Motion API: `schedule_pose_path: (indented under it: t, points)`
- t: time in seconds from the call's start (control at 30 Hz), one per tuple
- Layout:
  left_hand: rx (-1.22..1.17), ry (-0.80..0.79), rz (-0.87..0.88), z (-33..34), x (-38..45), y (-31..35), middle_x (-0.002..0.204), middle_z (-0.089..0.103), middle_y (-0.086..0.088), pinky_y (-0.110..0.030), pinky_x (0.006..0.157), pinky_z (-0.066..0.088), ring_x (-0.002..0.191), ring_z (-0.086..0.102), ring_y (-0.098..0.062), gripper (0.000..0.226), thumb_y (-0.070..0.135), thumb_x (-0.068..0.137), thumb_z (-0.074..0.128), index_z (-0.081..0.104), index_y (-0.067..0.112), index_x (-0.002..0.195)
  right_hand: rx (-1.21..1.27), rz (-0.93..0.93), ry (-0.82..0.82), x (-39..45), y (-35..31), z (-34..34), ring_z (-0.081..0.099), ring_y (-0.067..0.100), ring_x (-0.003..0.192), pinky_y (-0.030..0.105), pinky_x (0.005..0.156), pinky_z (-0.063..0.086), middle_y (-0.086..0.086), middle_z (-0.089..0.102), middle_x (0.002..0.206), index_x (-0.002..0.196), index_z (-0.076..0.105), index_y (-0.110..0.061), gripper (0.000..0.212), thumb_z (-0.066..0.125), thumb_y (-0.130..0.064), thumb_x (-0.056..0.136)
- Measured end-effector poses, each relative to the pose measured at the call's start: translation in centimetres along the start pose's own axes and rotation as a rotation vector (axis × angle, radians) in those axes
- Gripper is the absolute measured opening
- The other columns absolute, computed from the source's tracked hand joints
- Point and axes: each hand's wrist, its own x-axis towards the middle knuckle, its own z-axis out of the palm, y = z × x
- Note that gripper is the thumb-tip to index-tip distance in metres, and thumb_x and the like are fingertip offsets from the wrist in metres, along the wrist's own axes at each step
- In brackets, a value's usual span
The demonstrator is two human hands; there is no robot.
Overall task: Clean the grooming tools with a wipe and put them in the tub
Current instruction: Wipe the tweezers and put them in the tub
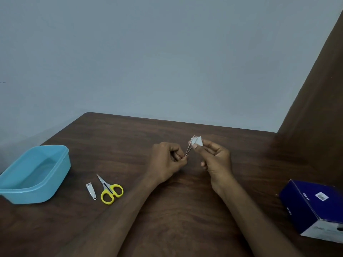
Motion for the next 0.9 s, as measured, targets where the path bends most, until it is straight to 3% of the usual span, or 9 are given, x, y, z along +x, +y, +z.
schedule_pose_path:
  t: [0.27,0.47,0.57,0.7,0.8,0.9]
  points:
    - [-0.022,0.032,0.014,-0.1,0.0,0.1,0.055,0.063,0.009,-0.015,0.054,0.041,0.050,0.055,0.001,0.028,0.009,0.079,0.082,0.064,0.019,0.060,-0.155,-0.032,-0.089,-0.7,0.3,0.5,0.050,0.000,0.044,0.018,0.043,0.041,0.000,0.083,0.092,0.102,0.082,-0.012,0.010,0.082,-0.015,0.092]
    - [0.063,-0.036,0.008,0.1,0.0,-0.2,0.060,0.069,0.012,-0.012,0.054,0.044,0.052,0.062,0.002,0.025,0.017,0.080,0.087,0.070,0.027,0.064,0.086,-0.017,0.051,0.4,-0.2,0.0,0.040,0.001,0.041,0.016,0.042,0.034,-0.004,0.083,0.108,0.112,0.079,-0.009,0.018,0.075,-0.019,0.098]
    - [0.081,-0.011,-0.018,0.1,0.1,0.0,0.059,0.069,0.012,-0.018,0.055,0.051,0.052,0.065,0.001,0.021,0.019,0.081,0.085,0.071,0.022,0.065,0.131,-0.050,0.134,0.4,-0.4,0.0,0.043,0.000,0.043,0.016,0.041,0.034,-0.007,0.083,0.101,0.097,0.078,-0.015,0.005,0.078,-0.019,0.096]
    - [0.047,-0.022,-0.039,-0.1,0.0,0.6,0.051,0.068,0.007,-0.020,0.055,0.053,0.044,0.067,-0.006,0.024,0.014,0.083,0.082,0.068,0.015,0.064,-0.012,-0.081,-0.008,-0.6,-0.1,0.6,0.054,0.002,0.053,0.017,0.041,0.037,-0.009,0.077,0.081,0.082,0.073,-0.018,0.014,0.084,-0.014,0.090]
    - [0.041,-0.006,0.002,-0.2,-0.1,0.7,0.051,0.068,0.006,-0.020,0.053,0.051,0.045,0.067,-0.006,0.027,0.013,0.083,0.081,0.064,0.013,0.062,-0.188,-0.059,-0.045,-0.8,0.8,0.9,0.051,0.012,0.041,0.018,0.039,0.036,-0.005,0.074,0.076,0.088,0.069,-0.016,0.021,0.090,-0.019,0.085]
    - [0.022,0.022,0.057,0.0,-0.1,0.6,0.051,0.063,0.008,-0.019,0.051,0.048,0.046,0.067,-0.006,0.034,0.011,0.086,0.080,0.057,0.017,0.061,-0.180,0.008,-0.018,-0.3,1.0,0.9,0.051,0.015,0.040,0.020,0.038,0.036,-0.002,0.074,0.079,0.102,0.066,-0.018,0.032,0.091,-0.023,0.083]
